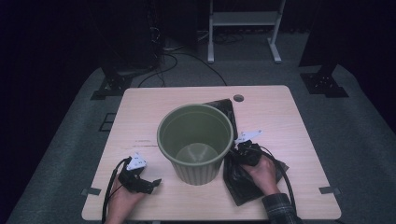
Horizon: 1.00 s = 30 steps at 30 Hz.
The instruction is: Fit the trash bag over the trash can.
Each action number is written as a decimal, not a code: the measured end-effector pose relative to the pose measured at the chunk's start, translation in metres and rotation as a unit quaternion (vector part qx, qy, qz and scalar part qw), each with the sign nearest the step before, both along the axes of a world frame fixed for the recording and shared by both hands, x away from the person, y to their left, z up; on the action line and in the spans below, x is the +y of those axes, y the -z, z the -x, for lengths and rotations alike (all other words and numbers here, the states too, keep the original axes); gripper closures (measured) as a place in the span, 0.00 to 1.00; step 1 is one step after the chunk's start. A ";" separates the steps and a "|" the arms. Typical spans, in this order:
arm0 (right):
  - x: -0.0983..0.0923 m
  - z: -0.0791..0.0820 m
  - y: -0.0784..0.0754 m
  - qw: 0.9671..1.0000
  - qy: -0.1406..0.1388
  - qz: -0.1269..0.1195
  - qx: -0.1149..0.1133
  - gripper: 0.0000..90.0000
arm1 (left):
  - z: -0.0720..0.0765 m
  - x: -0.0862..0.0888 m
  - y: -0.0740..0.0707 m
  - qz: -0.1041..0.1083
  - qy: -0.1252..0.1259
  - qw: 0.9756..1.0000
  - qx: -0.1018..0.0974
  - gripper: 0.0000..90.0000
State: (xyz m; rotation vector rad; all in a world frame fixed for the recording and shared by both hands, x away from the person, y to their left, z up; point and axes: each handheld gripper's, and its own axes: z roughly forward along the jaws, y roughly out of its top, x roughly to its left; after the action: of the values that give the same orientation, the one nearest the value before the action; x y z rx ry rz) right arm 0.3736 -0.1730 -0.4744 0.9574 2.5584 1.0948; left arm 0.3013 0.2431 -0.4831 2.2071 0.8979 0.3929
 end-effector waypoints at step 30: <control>-0.021 0.024 -0.049 0.993 -0.093 -0.071 -0.022 0.97 | 0.000 0.000 0.000 0.000 0.000 1.000 0.000 0.00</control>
State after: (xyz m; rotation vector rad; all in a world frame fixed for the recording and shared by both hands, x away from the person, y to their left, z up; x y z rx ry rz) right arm 0.3493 -0.1941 -0.4250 0.7270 2.6057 1.3462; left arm 0.3014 0.2432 -0.4831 2.2078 0.8970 0.3935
